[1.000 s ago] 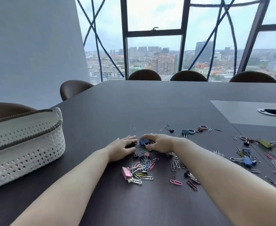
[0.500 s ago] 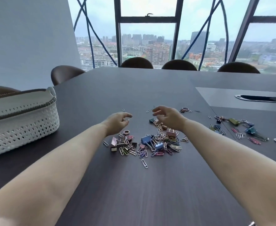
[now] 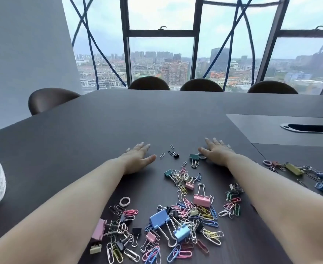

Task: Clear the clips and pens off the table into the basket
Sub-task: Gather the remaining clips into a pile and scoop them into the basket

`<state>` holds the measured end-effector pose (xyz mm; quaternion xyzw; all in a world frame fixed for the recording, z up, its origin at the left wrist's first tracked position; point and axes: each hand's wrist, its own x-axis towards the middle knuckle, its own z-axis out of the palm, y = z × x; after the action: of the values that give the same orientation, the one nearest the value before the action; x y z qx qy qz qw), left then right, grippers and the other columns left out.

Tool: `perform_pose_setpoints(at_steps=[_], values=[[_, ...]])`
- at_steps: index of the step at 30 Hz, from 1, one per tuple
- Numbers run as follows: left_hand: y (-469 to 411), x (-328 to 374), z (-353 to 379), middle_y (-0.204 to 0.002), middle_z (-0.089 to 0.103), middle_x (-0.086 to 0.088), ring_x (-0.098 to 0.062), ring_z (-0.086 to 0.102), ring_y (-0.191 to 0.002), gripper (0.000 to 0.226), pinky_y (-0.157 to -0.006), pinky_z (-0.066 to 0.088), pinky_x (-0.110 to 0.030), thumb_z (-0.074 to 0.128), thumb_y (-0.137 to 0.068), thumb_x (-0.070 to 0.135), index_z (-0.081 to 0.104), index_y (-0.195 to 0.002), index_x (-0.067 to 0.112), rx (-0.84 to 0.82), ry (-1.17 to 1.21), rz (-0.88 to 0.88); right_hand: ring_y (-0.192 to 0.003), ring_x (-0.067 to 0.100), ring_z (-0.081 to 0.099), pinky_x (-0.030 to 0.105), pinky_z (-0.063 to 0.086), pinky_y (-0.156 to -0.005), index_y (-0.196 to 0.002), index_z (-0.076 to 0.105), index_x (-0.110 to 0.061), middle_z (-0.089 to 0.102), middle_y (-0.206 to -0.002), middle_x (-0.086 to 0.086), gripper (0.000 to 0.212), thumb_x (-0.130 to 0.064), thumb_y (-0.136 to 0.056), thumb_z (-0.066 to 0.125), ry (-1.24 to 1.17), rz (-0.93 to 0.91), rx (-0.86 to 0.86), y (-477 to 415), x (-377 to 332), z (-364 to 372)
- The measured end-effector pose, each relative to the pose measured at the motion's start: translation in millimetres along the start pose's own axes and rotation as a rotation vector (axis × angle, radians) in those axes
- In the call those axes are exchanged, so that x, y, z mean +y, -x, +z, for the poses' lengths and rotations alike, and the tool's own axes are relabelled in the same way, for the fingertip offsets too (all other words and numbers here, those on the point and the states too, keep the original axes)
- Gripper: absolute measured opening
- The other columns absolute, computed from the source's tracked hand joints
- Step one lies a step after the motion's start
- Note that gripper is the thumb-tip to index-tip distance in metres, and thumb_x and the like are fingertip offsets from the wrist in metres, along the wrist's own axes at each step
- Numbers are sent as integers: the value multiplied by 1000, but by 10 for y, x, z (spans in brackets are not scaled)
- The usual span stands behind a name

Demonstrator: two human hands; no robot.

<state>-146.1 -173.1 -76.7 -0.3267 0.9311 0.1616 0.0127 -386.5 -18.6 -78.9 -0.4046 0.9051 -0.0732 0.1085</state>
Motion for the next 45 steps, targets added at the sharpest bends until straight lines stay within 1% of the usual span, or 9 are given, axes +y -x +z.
perform_pose_setpoints(at_steps=[9,19,26,30,33,36,39,42,45], values=[[-78,720,137,-157,-2,9,-11,-5,-145,52,-117,-3,-37,22,-98,26,5,-148,28,-102,-124,225,-146,14,-4,30,-3,-117,-148,9,-26,-1,-159,0,53,-40,-99,24,72,-305,-91,444,-62,36],[1136,864,150,-158,2,4,-13,-4,-145,49,-118,-3,-38,22,-99,15,15,-147,21,-260,-30,279,-146,23,-6,39,-1,-118,-148,13,-17,0,-158,10,47,-24,-102,22,7,-338,-269,1503,-99,-34],[1740,918,112,-151,32,1,-15,28,-139,46,-114,19,-26,36,-95,15,37,-141,19,-170,-29,265,-146,15,8,31,3,-118,-142,34,-19,16,-157,2,43,-24,-100,33,-198,-394,-305,1987,11,19],[1794,693,80,-153,27,6,-10,27,-139,43,-112,18,-22,40,-96,25,38,-139,21,-16,-20,238,-106,22,61,35,39,-104,-121,58,-7,58,-130,8,32,-17,-97,41,-457,-333,-110,1943,-54,-129],[1825,437,81,-150,32,6,-12,37,-134,42,-109,25,-24,43,-96,26,40,-137,21,69,76,161,-79,19,62,33,44,-88,-108,64,-5,65,-117,12,28,-14,-96,41,-559,-336,31,1785,-259,-195],[1840,193,124,-150,34,4,-12,30,-139,41,-113,22,-31,42,-96,28,41,-136,19,170,78,65,-109,21,57,31,42,-100,-118,60,-9,60,-127,9,31,-19,-95,42,-406,-346,79,1556,-467,-125],[1849,-70,149,-156,16,3,-16,3,-146,53,-116,5,-49,36,-96,41,28,-144,20,242,-17,-173,-144,21,19,41,17,-119,-144,29,-17,21,-156,3,53,-37,-96,38,-106,-316,-8,1359,-572,21],[1905,-221,163,-157,11,-3,-23,1,-146,61,-116,4,-49,26,-95,50,18,-147,18,215,79,-344,-147,20,2,47,7,-119,-148,15,-20,-3,-159,2,57,-44,-97,28,18,-294,-136,1269,-628,126],[1935,-171,178,-156,16,-6,-20,7,-146,61,-118,6,-40,22,-96,48,18,-146,14,194,158,-262,-145,17,12,37,12,-118,-145,26,-19,3,-159,-2,49,-34,-99,32,-4,-386,-150,1361,-668,170]])
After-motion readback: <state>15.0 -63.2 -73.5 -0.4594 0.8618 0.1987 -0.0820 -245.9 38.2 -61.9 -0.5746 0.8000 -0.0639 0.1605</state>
